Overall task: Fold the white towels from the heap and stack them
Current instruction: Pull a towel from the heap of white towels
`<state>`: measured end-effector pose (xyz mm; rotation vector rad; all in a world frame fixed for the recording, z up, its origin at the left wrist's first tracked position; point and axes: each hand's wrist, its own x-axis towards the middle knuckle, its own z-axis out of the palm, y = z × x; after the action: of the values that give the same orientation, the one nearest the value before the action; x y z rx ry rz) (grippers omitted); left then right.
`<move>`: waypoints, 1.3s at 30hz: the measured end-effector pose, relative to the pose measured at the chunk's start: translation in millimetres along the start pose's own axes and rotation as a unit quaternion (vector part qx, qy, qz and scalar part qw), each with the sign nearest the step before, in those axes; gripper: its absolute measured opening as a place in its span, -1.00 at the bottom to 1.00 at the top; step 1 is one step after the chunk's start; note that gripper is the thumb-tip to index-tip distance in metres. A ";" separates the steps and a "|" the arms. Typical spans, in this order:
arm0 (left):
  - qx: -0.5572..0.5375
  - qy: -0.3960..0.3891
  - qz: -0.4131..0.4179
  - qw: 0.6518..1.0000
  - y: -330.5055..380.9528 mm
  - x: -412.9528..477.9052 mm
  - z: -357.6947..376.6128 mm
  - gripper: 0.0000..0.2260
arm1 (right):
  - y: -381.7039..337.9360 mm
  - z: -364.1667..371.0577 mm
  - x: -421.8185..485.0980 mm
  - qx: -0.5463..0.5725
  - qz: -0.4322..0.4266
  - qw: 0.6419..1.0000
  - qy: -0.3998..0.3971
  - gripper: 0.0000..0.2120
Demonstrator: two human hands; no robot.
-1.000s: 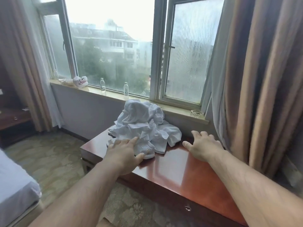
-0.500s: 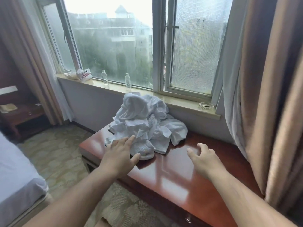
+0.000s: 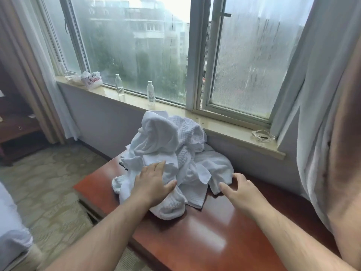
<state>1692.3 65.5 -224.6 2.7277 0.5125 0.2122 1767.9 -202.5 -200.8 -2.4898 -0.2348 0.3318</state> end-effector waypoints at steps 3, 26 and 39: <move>-0.039 0.001 -0.020 0.999 -26.6 84.2 16.9 -0.21 | -15.2 19.7 82.1 -0.003 0.005 1.000 -0.008 -0.21; -0.290 -0.041 -0.272 0.917 -120.1 342.7 91.4 0.16 | -142.4 149.0 392.1 0.157 0.140 0.978 -0.007 0.33; -0.337 0.025 -0.161 0.927 -87.0 318.1 87.0 -0.74 | -133.6 135.9 360.5 0.313 0.069 0.947 0.017 -0.82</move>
<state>1976.1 233.4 -311.8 1.9448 0.7332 0.3045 2060.1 66.6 -293.3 -1.8804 0.0591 0.3554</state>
